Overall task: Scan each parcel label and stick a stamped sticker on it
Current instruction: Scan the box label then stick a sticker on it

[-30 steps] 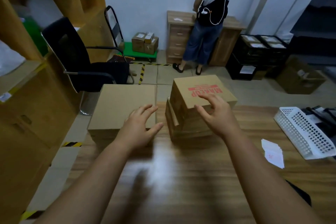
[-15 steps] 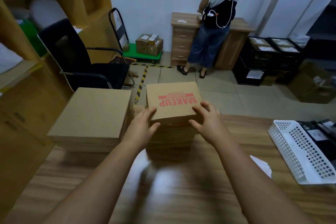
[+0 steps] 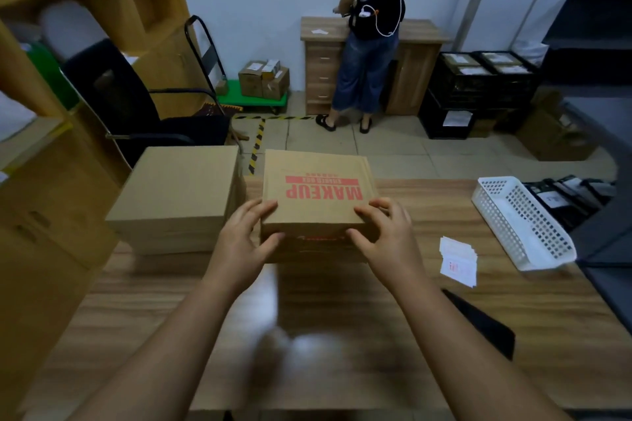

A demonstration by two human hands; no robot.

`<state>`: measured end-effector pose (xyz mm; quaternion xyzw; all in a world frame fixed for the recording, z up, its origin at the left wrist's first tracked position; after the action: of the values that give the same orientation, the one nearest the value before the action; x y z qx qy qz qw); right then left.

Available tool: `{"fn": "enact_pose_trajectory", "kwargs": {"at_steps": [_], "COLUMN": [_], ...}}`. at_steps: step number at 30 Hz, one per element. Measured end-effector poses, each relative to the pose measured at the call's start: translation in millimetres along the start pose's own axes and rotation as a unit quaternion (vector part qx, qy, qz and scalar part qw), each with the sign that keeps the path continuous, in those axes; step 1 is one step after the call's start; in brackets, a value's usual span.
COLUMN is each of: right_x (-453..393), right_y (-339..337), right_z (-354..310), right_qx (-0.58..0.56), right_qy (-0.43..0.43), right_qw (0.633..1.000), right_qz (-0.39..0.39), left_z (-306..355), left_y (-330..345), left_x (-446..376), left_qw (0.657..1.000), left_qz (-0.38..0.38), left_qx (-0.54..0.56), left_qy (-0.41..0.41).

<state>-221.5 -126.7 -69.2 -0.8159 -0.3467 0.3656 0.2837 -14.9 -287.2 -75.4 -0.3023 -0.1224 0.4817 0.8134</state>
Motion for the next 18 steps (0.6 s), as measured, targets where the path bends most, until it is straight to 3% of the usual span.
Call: {"fn": "enact_pose_trajectory", "kwargs": {"at_steps": [5,9,15,18], "right_x": [69.7,115.9,144.0,143.9], "right_y": [31.8,81.0,116.5,104.1], "right_z": [-1.1,9.4,19.6,37.4], "right_qx": [-0.037,-0.107,-0.121,-0.087], "right_qy": [0.06,0.157,0.172,0.208], "right_qw": [0.996,0.972,0.957,0.959], "right_qz": [-0.046,-0.141,-0.199,-0.173], "left_z": [-24.5,-35.7,-23.9,-16.8], "left_y": [-2.6,-0.5,17.3,34.9], "left_x": [54.1,75.5,87.4,90.9], "left_qw": [0.999,0.995,0.995,0.99], "left_qz": [-0.006,-0.007,-0.039,-0.064], "left_qx": [-0.044,-0.1,-0.086,-0.122], "left_qy": [0.025,0.029,0.024,0.023]}}
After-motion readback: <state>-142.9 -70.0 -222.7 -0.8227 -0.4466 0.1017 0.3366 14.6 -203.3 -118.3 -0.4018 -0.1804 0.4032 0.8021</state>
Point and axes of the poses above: each hand's wrist, its own x-axis away from the middle knuckle, its own y-axis out of the palm, z = x × y, the point moved 9 cm from there along -x, towards the middle knuckle, and after that the axes turned 10 degrees about -y, right-handed, at the moved point
